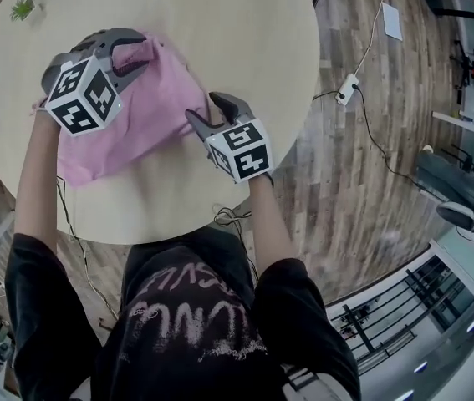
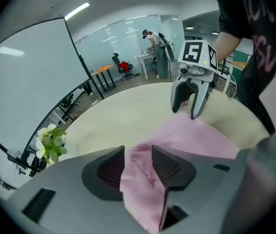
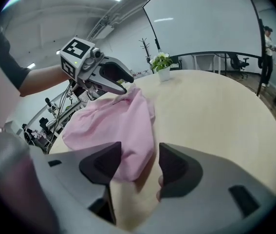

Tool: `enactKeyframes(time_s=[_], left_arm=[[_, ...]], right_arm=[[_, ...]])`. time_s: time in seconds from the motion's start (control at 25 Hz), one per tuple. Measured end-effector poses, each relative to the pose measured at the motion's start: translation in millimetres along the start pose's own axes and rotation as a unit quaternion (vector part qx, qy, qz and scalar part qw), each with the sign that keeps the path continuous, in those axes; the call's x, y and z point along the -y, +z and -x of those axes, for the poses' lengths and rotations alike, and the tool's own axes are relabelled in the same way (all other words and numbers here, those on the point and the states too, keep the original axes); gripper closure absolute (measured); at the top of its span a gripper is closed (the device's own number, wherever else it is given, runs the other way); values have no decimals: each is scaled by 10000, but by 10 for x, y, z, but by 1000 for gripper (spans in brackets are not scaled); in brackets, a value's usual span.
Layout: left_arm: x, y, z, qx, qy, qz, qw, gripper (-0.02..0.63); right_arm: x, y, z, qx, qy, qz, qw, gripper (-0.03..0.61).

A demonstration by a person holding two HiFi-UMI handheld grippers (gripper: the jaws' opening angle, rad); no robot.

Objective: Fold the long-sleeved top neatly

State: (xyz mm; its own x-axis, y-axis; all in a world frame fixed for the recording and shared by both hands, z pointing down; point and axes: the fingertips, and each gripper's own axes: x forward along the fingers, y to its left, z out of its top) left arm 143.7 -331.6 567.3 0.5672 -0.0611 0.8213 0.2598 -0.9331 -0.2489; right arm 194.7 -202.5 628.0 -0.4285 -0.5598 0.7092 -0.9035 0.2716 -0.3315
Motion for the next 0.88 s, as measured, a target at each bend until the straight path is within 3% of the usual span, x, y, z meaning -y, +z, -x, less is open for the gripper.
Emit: enactKeyframes(time_s=[0.2,0.44,0.56,0.64,0.68,0.8,0.88], left_arm=[[-111,-48,-406,-62,112,64,9999,411],[129,-255,-683,-530,-494,216,9971,391],[180,-277,-712,-580,-587,463,9955,410],[224,-281,-715,-584,-618,646,9943,456],[235,-281,-709,-599,-577,680,9942,473],[210,-266,-674,-685,-254,492,9961,545],[182,-241,-631,-632,-64,370,9973,552]], right_arm=[[21,-89,-49,-74,190,15,9998,328],[-20,-126,-66,-125,382,166,9991,337],[-10,-146,-61,-103,359,197,9991,346],[-26,-173,-58,-129,357,193,9991,357],[-49,-174,-58,-141,386,173,9990,393],[-97,-139,-67,-110,367,172,9991,467],[-107,-105,-72,-52,270,173,9995,504]])
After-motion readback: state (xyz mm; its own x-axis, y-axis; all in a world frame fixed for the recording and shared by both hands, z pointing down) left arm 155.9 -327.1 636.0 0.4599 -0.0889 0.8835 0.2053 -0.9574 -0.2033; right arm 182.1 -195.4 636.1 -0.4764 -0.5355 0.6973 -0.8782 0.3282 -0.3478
